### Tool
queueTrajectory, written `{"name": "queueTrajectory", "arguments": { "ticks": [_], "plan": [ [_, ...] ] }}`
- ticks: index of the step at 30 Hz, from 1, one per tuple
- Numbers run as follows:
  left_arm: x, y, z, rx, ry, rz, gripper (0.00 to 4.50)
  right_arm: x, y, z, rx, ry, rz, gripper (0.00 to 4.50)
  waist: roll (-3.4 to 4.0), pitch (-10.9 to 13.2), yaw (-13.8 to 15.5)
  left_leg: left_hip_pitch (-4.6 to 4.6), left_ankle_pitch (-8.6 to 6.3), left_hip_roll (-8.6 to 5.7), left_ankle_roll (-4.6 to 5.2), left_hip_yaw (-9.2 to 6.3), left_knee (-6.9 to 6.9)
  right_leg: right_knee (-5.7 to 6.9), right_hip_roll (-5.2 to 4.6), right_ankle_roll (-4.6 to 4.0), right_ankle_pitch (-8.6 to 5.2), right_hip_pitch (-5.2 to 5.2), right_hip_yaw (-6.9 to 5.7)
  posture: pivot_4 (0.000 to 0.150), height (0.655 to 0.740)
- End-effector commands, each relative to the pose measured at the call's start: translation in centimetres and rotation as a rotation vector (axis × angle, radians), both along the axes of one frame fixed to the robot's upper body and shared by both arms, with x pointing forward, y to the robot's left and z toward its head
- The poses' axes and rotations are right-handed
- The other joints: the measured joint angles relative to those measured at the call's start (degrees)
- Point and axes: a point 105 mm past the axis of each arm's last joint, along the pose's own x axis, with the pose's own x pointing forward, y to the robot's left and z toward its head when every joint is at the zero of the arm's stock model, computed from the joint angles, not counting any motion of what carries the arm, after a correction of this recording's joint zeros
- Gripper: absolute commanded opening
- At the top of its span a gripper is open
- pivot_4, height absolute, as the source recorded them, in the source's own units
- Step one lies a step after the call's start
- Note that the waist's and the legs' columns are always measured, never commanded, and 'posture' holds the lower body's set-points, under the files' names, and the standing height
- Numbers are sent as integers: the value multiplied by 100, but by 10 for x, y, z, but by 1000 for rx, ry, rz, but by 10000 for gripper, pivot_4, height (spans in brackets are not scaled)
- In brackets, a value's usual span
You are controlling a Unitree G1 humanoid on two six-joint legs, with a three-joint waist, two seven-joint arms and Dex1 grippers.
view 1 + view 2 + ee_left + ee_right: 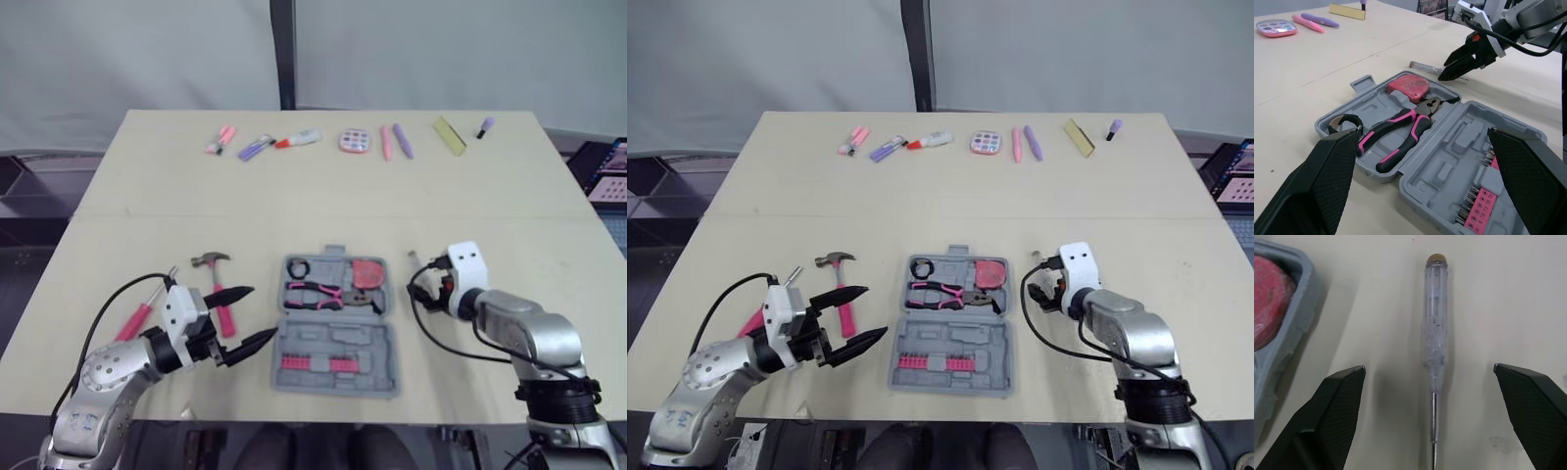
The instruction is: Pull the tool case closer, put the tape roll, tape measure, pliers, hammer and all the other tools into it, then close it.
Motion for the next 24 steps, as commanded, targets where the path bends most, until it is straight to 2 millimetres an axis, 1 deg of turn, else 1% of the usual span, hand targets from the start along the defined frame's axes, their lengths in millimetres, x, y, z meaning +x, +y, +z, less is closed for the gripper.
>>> {"name": "queueTrajectory", "arguments": {
  "ticks": [1, 12, 24],
  "plan": [
    [-3, -4, 10, 7, -41, -12, 44731, 5, 1, 5, -8, -36, -2, 44376, 0, 0, -1, -2, 0, 0, 0, 0, 0, 5, 0, 0, 0, -4, 0, 1500, 7134],
    [-4, -6, 11, 2, -40, -6, 44731, 9, 5, 3, 13, -32, 0, 44376, 0, 0, -11, -5, 0, 1, -1, 4, -1, 8, 0, 0, 0, -13, 1, 1500, 7134],
    [-3, -8, 11, 2, -44, -1, 44731, 14, 9, 2, 17, -33, 9, 44376, 0, 0, -104, -5, 1, 2, -3, 4, -3, 12, 0, 0, 0, -15, 1, 1500, 7134]
  ]
}}
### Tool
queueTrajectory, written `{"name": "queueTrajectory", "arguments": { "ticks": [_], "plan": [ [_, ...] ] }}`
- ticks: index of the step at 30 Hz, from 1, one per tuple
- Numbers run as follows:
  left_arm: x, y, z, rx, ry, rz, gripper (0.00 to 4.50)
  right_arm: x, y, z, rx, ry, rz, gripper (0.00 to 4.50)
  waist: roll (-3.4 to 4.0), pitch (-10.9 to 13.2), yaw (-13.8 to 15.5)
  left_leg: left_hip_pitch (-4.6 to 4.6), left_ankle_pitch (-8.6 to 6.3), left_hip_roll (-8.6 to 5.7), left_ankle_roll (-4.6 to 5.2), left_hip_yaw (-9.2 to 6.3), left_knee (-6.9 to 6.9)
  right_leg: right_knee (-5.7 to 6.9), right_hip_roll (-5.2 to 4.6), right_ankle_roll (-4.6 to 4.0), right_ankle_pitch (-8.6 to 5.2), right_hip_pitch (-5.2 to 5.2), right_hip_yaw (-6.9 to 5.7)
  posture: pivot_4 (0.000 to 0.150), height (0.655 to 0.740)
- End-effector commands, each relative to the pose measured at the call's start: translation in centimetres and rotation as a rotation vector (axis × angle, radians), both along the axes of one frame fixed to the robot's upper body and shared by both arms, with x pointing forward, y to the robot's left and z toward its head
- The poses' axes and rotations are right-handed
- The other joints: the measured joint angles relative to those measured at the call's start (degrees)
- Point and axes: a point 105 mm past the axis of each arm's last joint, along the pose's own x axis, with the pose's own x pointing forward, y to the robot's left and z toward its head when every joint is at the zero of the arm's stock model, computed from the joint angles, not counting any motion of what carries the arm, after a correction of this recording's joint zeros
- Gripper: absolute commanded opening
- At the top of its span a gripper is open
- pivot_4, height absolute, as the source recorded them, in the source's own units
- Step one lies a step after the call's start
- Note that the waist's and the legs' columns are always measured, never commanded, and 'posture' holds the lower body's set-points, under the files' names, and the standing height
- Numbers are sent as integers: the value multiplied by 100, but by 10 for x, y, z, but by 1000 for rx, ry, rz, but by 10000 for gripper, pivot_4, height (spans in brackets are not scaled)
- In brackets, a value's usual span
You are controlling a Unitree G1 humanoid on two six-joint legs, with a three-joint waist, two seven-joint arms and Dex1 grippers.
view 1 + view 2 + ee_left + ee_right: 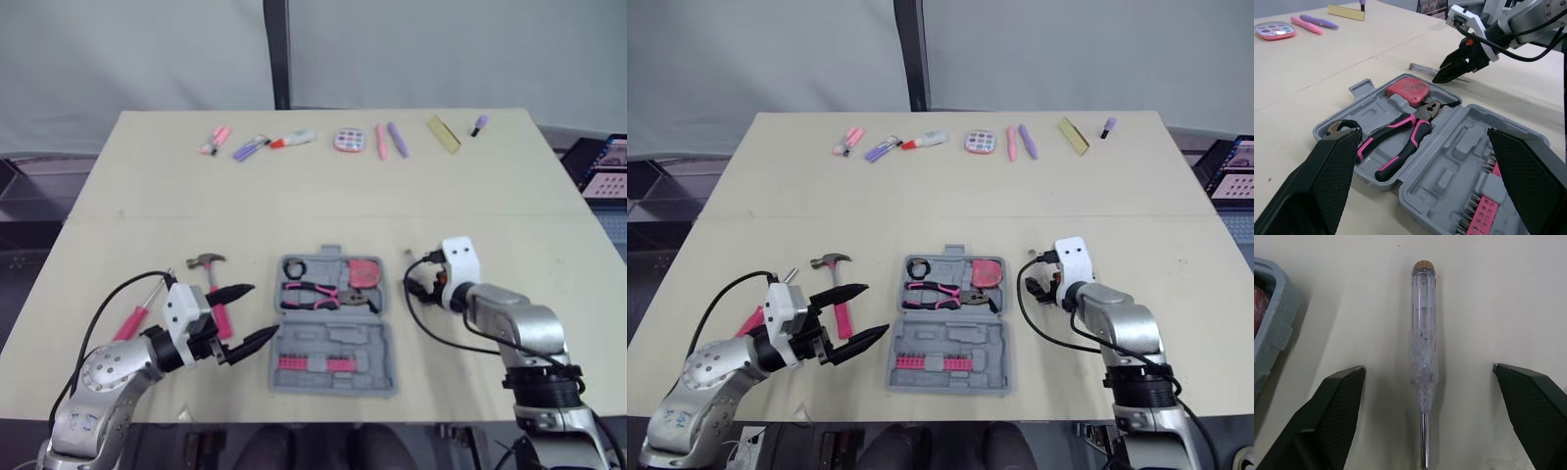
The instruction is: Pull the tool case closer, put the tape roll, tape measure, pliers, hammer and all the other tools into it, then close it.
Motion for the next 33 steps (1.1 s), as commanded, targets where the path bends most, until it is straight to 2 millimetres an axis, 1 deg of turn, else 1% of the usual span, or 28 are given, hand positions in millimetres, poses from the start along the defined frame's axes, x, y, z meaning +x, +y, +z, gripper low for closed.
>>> {"name": "queueTrajectory", "arguments": {
  "ticks": [1, 4, 7, 11, 12, 22, 24, 26, 30, 33],
  "plan": [
    [-4, -7, 8, 0, -37, -22, 44731, 2, 4, 5, 5, -25, 16, 44376, 0, 0, -11, 0, 0, 0, 0, 0, 0, 0, 0, 0, 0, 0, 0, 1500, 7134],
    [-4, -7, 9, 0, -38, -22, 45000, 2, 5, 5, 6, -25, 21, 36667, 0, 0, -18, 0, 0, 1, -1, 0, -1, 0, 1, 0, 0, -2, 0, 1500, 7134],
    [-4, -8, 9, 0, -37, -22, 45000, 2, 7, 5, 7, -28, 25, 22254, 0, 0, -19, 0, 1, 1, -1, 0, -2, 1, 1, 0, 0, -3, 0, 1500, 7134],
    [-3, -9, 10, -1, -37, -21, 45000, 2, 8, 6, 9, -32, 28, 1302, 0, 0, -18, 0, 1, 1, -1, 0, -2, 2, 1, 0, 0, -4, 1, 1500, 7134],
    [-3, -9, 10, -1, -36, -21, 45000, 2, 8, 7, 9, -33, 28, 580, 0, 0, -18, 0, 1, 1, -1, 0, -1, 2, 1, 0, 0, -4, 1, 1500, 7134],
    [-3, -9, 10, -4, -35, -19, 45000, 3, 10, 11, 7, -44, 37, 580, 0, 0, -18, 0, 1, 1, -1, 0, -2, 2, 1, 0, 0, -4, 1, 1500, 7134],
    [-4, -7, 10, -5, -32, -20, 45000, 3, 10, 17, 0, -56, 48, 580, 0, 0, -19, 0, 1, 1, -1, 0, -2, 2, 1, 0, 0, -4, 1, 1500, 7134],
    [-6, 0, 12, 1, -19, -27, 45000, -2, 12, 31, -37, -75, 100, 580, 6, 4, -15, -1, 1, 1, -1, 0, -2, 2, 1, 0, 0, -5, 1, 1500, 7134],
    [-12, 16, 11, 39, 19, -45, 45000, -19, 14, 50, -142, -71, 218, 580, 9, 5, -14, -11, 1, 3, -1, 0, -2, 0, 0, 0, 0, -13, 3, 1500, 7134],
    [-14, 26, 9, 55, 43, -48, 45000, -31, 19, 65, -190, -67, 299, 580, 8, 5, -8, -11, 1, 3, -1, 0, -3, -6, -1, 0, 0, -11, 6, 1500, 7134]
  ]
}}
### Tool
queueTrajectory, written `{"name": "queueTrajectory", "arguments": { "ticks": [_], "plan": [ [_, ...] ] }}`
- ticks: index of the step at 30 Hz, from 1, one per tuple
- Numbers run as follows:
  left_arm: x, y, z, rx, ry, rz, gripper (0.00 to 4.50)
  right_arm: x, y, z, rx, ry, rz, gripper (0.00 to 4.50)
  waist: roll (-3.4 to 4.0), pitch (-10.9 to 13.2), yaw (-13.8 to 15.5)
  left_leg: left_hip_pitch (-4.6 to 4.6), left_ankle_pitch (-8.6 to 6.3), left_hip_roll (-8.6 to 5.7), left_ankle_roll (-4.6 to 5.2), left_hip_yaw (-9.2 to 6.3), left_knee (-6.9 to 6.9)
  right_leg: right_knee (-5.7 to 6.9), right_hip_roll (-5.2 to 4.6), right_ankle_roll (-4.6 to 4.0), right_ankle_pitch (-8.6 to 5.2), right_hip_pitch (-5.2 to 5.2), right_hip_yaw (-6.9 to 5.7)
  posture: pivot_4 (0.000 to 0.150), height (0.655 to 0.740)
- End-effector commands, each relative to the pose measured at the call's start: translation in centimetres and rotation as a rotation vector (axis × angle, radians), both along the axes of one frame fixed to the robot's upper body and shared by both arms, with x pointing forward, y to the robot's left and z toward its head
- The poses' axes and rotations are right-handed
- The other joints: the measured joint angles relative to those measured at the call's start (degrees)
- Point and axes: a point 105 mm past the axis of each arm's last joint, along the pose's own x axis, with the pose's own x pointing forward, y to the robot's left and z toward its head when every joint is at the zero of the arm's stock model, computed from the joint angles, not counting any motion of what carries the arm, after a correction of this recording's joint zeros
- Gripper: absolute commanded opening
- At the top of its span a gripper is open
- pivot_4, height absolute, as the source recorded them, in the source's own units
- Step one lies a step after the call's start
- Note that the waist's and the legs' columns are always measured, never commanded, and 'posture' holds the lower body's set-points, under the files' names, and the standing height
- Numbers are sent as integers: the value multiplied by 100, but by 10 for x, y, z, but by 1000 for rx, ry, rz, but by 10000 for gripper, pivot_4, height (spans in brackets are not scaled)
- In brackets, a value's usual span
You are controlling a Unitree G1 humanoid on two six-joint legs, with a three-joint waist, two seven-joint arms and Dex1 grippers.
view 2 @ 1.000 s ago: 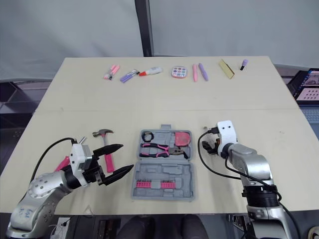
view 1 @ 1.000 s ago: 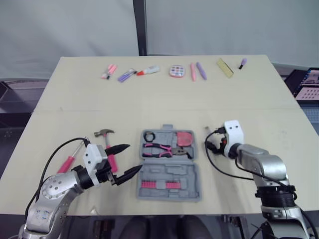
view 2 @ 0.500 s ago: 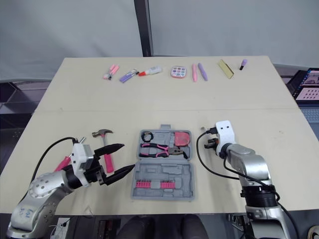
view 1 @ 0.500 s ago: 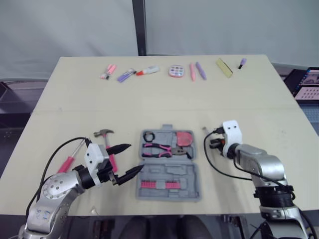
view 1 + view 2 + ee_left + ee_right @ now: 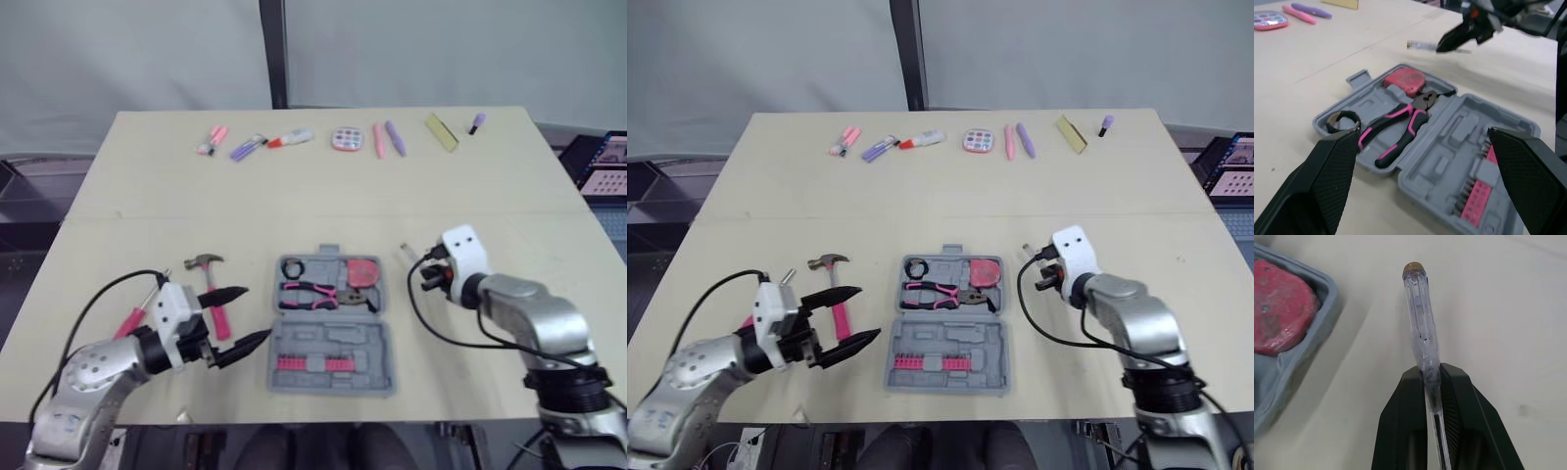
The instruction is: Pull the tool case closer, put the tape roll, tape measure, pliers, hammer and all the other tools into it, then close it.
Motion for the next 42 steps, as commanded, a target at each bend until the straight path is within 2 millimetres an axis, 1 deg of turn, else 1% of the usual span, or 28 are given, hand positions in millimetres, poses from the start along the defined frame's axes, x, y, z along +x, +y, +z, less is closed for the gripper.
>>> {"name": "queueTrajectory", "arguments": {
  "ticks": [1, 3, 5, 8, 12, 16, 20, 28, 34, 37, 42],
  "plan": [
    [-4, 10, 3, -5, 8, -11, 45000, -13, 17, 20, -26, -8, 125, 580, 0, 0, 2, 0, 0, 1, 0, 0, 0, -1, 0, 0, 0, 1, 1, 1500, 7134],
    [-3, 16, 1, 6, 14, -8, 45000, -21, 23, 28, -54, 9, 184, 580, 0, 1, 3, -1, 0, 1, 0, 0, 0, -6, 0, 0, 0, 1, 1, 1500, 7134],
    [-4, 21, -2, 16, 25, -12, 45000, -31, 34, 35, -71, 33, 256, 580, 0, 1, 3, -2, 0, 1, 0, 0, -1, -7, 0, 0, 0, 0, 1, 1500, 7134],
    [-5, 24, -6, 30, 33, -22, 45000, -42, 48, 41, -104, 80, 353, 580, 0, 1, 3, -2, 0, 3, 0, 0, -1, -13, 0, 0, 0, 2, 0, 1500, 7134],
    [-6, 24, -10, 24, 33, -23, 45000, -53, 65, 44, -122, 153, 450, 580, -3, 3, 1, -2, 0, 4, 0, -1, -1, -13, 0, 0, 0, 1, 0, 1500, 7134],
    [-7, 20, -15, 22, 31, -29, 45000, -64, 96, 44, -129, 213, 575, 580, -3, 3, -4, -2, 0, 4, 0, -1, 0, -12, -2, 0, 0, 0, 0, 1500, 7134],
    [-9, 17, -18, 24, 30, -38, 45000, -66, 113, 43, -145, 251, 623, 580, -3, 3, -7, -3, 0, 3, 0, -2, -1, -7, -3, 0, 0, -4, -1, 1500, 7134],
    [-14, 11, -20, 57, 28, -66, 45000, -68, 133, 37, -225, 293, 709, 580, -4, 3, -12, -2, 0, 0, 0, -6, 0, -3, -8, 0, 0, -9, -3, 1500, 7134],
    [-16, 12, -19, 70, 36, -56, 45000, -70, 152, 28, -262, 326, 771, 580, -4, 3, -26, -1, 0, 1, 0, -6, -1, 1, -7, 0, 0, -16, -6, 1500, 7134],
    [-17, 12, -18, 78, 40, -53, 45000, -69, 159, 21, -283, 342, 779, 580, -4, 2, -26, 0, 0, 1, 0, -7, -1, 3, -8, 0, 0, -17, -6, 1500, 7134],
    [-17, 11, -15, 80, 42, -46, 45000, -66, 172, 15, -306, 358, 786, 580, -4, 2, -28, 0, 0, 0, -1, -8, 0, 5, -9, -1, 0, -20, -7, 1500, 7134]
  ]
}}
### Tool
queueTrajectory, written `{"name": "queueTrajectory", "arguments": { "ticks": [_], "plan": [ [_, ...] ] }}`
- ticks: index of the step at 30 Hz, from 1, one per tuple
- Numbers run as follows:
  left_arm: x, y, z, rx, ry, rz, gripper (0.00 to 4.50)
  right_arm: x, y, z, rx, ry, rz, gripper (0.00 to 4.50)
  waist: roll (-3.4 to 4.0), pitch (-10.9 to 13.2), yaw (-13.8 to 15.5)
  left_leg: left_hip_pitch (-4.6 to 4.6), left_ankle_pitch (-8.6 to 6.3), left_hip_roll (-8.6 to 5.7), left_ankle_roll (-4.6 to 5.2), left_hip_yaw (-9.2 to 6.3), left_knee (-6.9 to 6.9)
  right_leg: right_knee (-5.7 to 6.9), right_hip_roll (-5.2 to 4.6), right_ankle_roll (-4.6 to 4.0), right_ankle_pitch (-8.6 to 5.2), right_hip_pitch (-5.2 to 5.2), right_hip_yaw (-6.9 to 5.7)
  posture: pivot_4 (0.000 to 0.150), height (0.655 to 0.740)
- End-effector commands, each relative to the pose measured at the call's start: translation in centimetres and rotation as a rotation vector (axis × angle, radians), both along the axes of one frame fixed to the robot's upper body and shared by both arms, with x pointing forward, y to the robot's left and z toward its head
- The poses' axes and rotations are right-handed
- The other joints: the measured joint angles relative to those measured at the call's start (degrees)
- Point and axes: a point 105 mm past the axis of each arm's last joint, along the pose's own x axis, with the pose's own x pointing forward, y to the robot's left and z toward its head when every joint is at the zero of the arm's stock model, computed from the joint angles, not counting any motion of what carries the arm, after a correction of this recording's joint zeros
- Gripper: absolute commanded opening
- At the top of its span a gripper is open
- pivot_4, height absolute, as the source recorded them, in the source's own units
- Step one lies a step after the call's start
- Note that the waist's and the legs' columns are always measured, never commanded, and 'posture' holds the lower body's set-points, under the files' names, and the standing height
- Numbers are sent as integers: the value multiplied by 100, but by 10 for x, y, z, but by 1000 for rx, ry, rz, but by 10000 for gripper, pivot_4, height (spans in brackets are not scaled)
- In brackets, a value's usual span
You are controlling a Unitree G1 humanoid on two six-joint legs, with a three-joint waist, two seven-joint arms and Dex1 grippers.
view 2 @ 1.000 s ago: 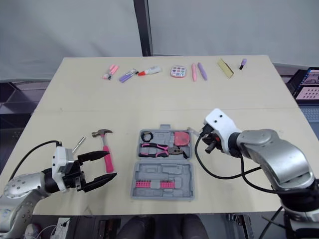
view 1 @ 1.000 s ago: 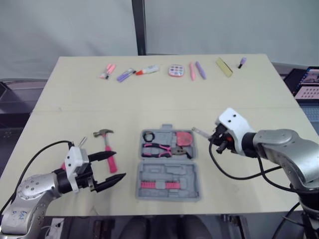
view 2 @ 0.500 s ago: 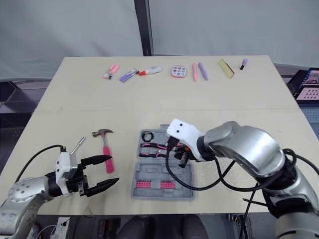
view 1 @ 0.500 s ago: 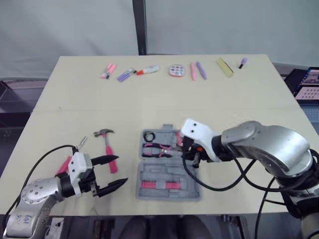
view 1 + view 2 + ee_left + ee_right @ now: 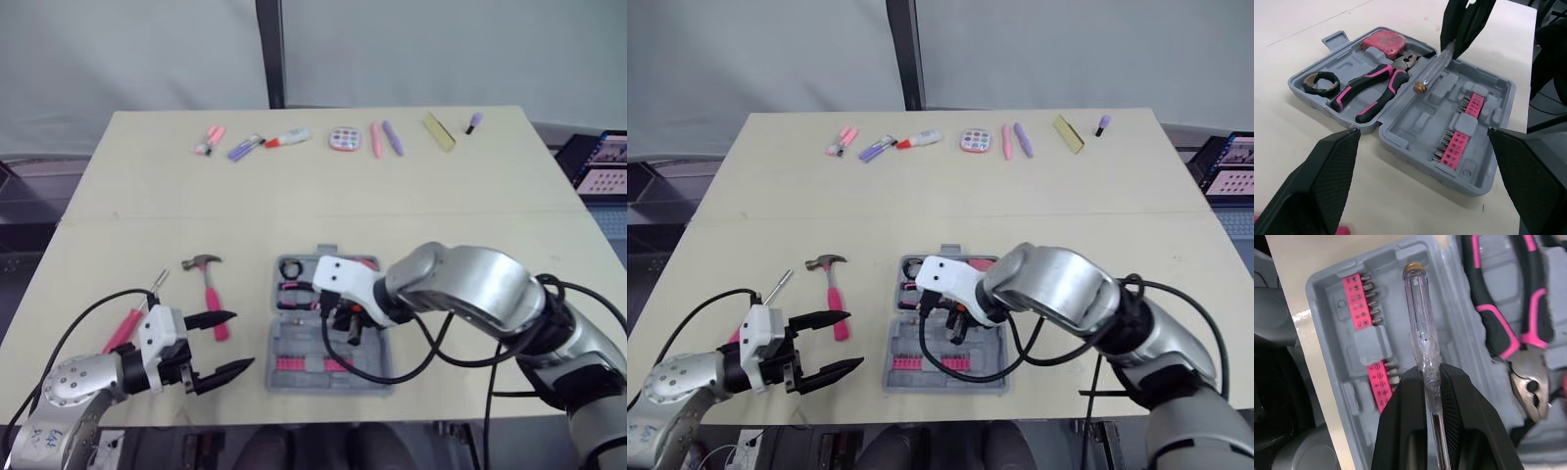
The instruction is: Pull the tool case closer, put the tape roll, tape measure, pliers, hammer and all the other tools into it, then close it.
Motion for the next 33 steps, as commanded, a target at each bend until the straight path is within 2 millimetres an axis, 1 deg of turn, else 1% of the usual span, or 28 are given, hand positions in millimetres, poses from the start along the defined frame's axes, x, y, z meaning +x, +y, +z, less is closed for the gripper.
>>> {"name": "queueTrajectory", "arguments": {
  "ticks": [1, 6, 9, 17, 33],
  "plan": [
    [-1, -2, 9, 10, -32, -6, 45000, 4, 9, 5, 0, -49, 13, 580, 0, 0, -1, 0, 0, 0, 0, 0, 0, 0, 0, 0, 0, 0, 0, 1500, 7134],
    [0, -1, 11, 5, -35, 9, 45000, 7, 19, -3, -13, -54, 16, 580, -1, -1, -8, 3, -1, -1, -1, -2, 0, 14, -1, 0, 0, -4, -2, 1500, 7134],
    [1, 0, 11, 5, -32, 14, 45000, 8, 21, -8, -23, -52, 21, 580, -1, -1, -11, 3, -1, -3, -2, -2, 1, 48, -3, 0, 0, -10, -2, 1500, 7134],
    [0, 1, 6, 2, -28, 22, 45000, 11, 25, -18, -41, -53, 27, 580, -1, -1, -15, 5, -2, -2, -4, -3, 0, 48, -3, 0, 0, -13, -2, 1500, 7134],
    [-3, 2, 2, 2, -28, 32, 45000, 13, 36, -22, -33, -55, 44, 580, -1, -1, -22, 8, -4, -2, -7, -5, 0, 49, -3, 0, 0, -19, -3, 1500, 7134]
  ]
}}
